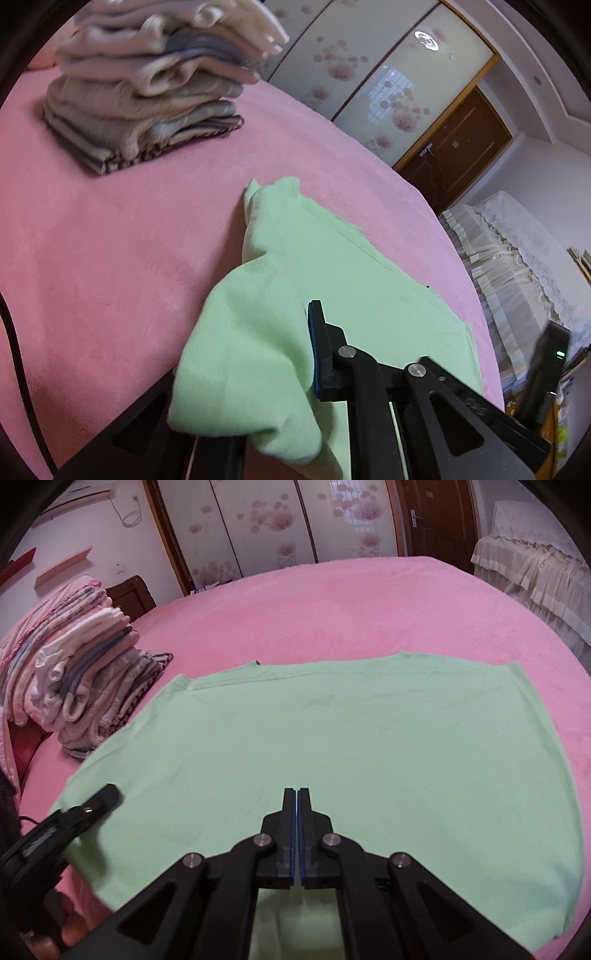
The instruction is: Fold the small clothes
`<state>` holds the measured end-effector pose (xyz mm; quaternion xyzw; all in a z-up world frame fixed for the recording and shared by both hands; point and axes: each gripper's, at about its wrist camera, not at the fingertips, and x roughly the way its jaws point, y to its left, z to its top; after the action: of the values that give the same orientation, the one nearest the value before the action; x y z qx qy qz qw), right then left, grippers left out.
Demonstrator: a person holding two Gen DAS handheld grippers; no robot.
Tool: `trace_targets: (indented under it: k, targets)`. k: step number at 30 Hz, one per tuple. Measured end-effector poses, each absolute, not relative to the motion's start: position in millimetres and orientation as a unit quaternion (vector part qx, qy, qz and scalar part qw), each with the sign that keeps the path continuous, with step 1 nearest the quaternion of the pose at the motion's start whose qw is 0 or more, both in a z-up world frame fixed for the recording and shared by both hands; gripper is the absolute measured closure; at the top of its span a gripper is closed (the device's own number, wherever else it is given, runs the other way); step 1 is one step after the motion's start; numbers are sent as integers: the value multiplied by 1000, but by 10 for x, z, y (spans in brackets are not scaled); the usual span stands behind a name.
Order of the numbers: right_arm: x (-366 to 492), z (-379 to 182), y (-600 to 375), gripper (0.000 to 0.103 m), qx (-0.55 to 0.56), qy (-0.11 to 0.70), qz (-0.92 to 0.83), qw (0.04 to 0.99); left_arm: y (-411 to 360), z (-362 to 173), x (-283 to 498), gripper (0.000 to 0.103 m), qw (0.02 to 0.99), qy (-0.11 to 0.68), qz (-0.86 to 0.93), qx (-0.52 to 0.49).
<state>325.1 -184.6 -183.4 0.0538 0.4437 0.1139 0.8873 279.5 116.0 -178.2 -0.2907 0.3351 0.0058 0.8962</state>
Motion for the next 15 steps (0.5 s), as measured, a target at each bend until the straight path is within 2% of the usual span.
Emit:
trace_targets:
  k: [6,15]
  targets:
    - [3320,-2022,-1797,103,44,469,109,876,1087,-1667,2790,95,905,326,9,-273]
    - [3229,-1896,-1902,103,58,466,116,875,867,-1458,2776,95,923,307,4,-233]
